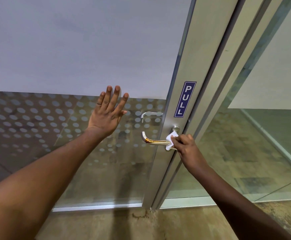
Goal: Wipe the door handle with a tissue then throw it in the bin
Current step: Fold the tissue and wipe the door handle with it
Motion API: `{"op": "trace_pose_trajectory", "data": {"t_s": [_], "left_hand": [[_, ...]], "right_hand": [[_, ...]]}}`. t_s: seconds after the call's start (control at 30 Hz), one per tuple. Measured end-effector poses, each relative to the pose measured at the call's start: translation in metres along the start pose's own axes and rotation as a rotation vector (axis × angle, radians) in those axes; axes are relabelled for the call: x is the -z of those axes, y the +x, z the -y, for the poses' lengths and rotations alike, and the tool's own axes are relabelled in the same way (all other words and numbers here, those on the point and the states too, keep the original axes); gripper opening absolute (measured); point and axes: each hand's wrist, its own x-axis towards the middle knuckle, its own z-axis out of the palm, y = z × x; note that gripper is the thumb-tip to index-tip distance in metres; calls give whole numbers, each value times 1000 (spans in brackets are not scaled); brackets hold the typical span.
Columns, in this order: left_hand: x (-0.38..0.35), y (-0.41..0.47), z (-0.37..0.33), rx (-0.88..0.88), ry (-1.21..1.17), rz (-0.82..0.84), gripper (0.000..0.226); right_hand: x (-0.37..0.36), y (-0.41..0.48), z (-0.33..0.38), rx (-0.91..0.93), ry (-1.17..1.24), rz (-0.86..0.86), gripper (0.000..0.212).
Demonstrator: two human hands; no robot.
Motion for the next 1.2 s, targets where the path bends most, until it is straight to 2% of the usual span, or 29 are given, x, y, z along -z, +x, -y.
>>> {"op": "trace_pose_trajectory", "data": {"t_s": [0.2,0.37,0.5,0.67,0.9,1.07,1.2], "left_hand": [[-2,-1,0,0,-25,-3,61],[-4,0,-9,1,13,-38,80],[-6,-5,-6,8,39,-61,78],[-10,-5,-2,3,117,-127,79],[-13,2,-10,7,127,-150,81],[-10,1,-6,12,124,-140,81],[-9,1,-5,17,129,-124,82]], "right_hand": [[-12,8,22,54,-6,-19,37],[-26,10,44,41,-18,-38,48],[-33,14,62,48,-35,-57,52],[-37,26,90,12,-70,12,55],[-45,43,109,-55,-197,114,42],[-47,60,128,-75,-313,135,15],[-49,57,128,-19,-367,152,10]]}}
